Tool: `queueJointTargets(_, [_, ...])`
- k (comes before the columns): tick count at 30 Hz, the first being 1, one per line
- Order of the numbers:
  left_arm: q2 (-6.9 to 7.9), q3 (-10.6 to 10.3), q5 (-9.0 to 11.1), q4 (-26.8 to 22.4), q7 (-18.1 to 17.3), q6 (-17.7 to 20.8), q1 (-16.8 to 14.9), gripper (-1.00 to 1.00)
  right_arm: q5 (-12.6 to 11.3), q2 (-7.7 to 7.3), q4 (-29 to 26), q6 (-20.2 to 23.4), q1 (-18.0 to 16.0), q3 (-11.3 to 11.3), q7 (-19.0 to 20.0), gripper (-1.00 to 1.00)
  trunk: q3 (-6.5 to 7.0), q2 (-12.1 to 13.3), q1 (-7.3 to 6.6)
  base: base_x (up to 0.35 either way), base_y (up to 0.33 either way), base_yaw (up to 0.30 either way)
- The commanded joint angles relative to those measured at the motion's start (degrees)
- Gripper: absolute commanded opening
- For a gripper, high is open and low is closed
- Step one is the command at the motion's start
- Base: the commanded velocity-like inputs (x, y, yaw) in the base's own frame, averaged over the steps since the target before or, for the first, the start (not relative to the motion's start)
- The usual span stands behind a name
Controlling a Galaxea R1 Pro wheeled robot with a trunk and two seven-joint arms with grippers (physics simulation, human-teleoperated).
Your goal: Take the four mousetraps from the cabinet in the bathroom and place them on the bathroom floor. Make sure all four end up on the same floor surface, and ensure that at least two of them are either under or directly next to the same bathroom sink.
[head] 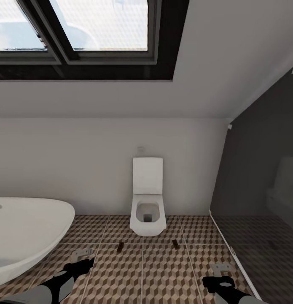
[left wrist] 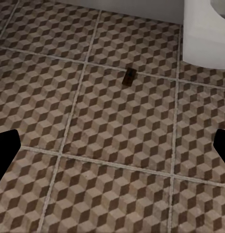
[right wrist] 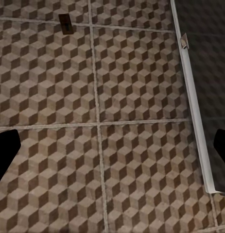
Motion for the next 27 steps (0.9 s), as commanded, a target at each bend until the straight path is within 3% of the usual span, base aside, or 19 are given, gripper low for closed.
queueJointTargets(1, [0.03, -0.46, 0.61, 0.09, -0.27, -0.19, -0.06, 1.0, 0.57, -0.01, 0.17, -0.3, -0.09, -0.49, -0.2, 1.0, 0.09, 0.34, -0.21, 0.0, 0.0, 0.0])
queueJointTargets(14, [0.08, -0.44, 0.55, 0.09, -0.24, -0.17, -0.06, 1.0, 0.57, 0.0, 0.17, -0.32, 0.12, -0.49, -0.1, 1.0, 2.42, 5.55, -3.07, 0.0, 0.0, 0.0])
queueJointTargets(27, [0.09, -0.43, 0.54, 0.09, -0.36, -0.16, 1.02, 1.0, 0.62, 0.13, 0.17, -0.46, 3.0, -0.49, 0.07, 1.0, 4.76, 10.77, -5.92, 0.0, 0.0, 0.0])
